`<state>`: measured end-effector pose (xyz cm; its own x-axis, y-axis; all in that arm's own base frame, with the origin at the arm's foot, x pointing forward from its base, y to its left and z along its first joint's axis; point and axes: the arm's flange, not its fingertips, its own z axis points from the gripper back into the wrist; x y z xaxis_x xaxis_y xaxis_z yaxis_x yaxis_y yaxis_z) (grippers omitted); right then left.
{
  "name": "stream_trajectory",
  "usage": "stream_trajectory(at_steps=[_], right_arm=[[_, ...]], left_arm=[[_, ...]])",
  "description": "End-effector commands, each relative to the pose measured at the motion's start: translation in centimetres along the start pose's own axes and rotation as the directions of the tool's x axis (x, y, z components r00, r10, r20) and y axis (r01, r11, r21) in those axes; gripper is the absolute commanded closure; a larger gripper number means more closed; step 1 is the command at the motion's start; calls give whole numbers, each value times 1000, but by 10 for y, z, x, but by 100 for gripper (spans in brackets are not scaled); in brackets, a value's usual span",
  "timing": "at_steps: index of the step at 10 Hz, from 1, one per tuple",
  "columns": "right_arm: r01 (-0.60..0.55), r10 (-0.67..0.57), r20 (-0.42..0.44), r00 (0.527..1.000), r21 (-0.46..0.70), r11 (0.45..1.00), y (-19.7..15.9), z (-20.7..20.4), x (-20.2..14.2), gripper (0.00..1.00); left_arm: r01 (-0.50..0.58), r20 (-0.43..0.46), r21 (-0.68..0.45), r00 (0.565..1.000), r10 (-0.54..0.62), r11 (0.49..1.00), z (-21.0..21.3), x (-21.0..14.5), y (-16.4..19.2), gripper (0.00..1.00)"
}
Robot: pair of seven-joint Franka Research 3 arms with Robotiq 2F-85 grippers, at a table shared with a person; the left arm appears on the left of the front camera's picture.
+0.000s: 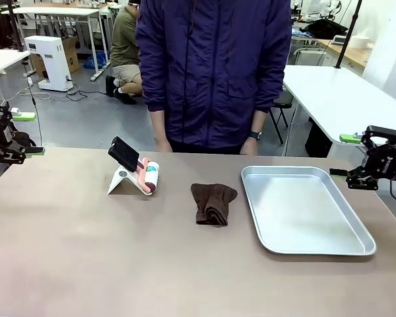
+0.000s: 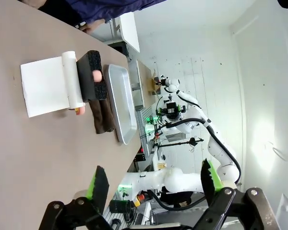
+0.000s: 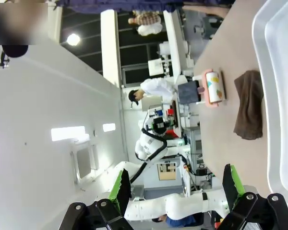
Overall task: Clean the surface of the table.
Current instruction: Return the Lint Roller and towel to their original positions.
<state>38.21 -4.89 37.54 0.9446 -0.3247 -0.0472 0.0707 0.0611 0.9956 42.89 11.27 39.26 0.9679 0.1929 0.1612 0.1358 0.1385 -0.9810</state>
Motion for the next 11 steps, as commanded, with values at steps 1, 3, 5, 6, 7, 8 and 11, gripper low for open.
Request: stream_trajectory(at_steps=[1,3,5,6,7,8,11], right_arm=[[-23,23,-49,999,-2,1000,8,-1,-8,0],[-23,23,-49,999,-2,1000,8,-1,-8,0],[-23,23,-49,999,-2,1000,8,-1,-8,0],[-23,23,-49,999,-2,1000,8,-1,-8,0],[-23,23,-49,999,-2,1000,8,-1,-8,0],[-23,23,-49,999,-2,1000,8,-1,-8,0],[-23,23,-49,999,-2,1000,8,-1,-8,0]], left_arm=[[9,4,-4,1000,-9,1000,0,-6,-6,0],[9,4,-4,1000,-9,1000,0,-6,-6,0],[9,4,-4,1000,-9,1000,0,-6,-6,0],[9,4,-4,1000,-9,1000,0,-6,-6,0],[9,4,-4,1000,-9,1000,0,-6,-6,0],[9,4,-4,1000,-9,1000,0,-6,-6,0],[9,4,-4,1000,-9,1000,0,-6,-6,0]])
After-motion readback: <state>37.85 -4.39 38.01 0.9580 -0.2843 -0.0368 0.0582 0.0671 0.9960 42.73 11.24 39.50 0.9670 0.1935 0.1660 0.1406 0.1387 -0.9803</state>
